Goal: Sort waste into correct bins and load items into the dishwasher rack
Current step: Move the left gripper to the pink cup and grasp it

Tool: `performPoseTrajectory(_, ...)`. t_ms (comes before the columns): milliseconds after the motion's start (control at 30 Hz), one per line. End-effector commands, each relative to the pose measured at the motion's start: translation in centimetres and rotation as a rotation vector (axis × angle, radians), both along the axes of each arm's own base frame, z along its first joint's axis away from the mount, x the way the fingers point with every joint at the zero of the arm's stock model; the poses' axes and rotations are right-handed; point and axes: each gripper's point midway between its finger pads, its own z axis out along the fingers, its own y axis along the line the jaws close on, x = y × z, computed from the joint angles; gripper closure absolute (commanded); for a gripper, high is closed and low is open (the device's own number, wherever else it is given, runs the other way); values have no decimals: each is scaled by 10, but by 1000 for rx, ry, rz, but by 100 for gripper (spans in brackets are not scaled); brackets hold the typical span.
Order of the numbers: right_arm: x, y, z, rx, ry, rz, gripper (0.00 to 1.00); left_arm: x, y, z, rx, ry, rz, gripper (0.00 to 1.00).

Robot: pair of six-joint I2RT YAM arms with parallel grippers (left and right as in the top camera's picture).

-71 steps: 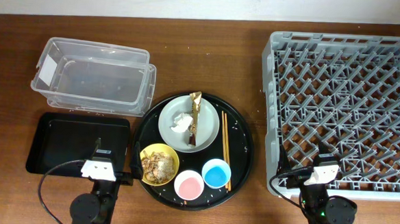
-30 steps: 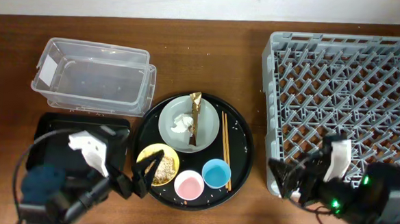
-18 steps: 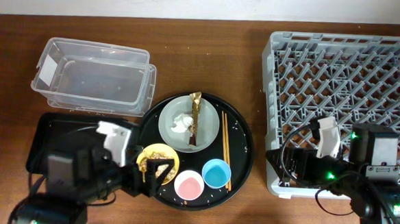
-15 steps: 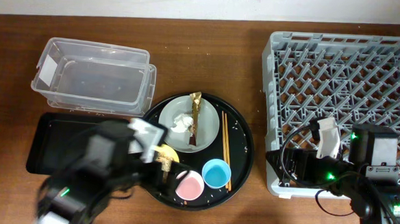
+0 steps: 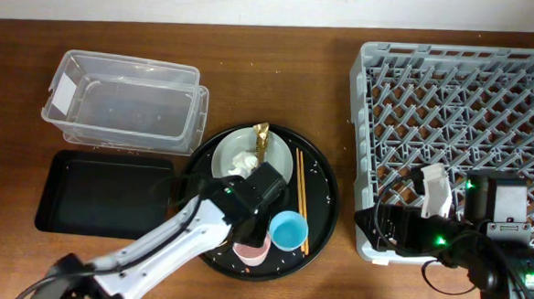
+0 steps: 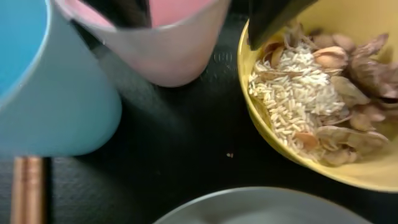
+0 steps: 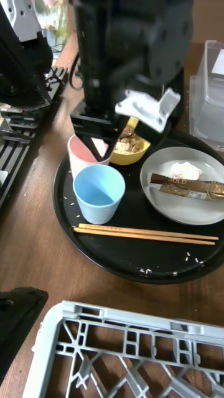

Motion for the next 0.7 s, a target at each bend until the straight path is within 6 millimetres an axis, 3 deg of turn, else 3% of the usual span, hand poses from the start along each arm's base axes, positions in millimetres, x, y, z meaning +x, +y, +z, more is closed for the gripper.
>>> performPoseTrajectory(0, 0, 1, 7, -3, -23, 7, 7, 3, 1, -3, 18, -8, 19, 80)
performPoseTrajectory(67, 0, 1, 6, -3, -21, 7, 7, 1, -1, -3, 8, 1, 18, 100)
performPoseTrajectory(233, 0, 1, 6, -3, -20, 7, 7, 1, -4, 17, -59, 9, 34, 100)
performPoseTrajectory(433, 0, 1, 7, -4, -21, 7, 7, 19, 24, 83, -195, -148, 118, 100)
performPoseTrajectory(600, -1, 4, 8, 4, -35, 37, 7, 17, 0, 132, -465, -228, -7, 100)
performPoseTrajectory(667, -5, 19, 20, 77, -90, 139, 7, 15, -14, 158, -603, -269, -92, 100)
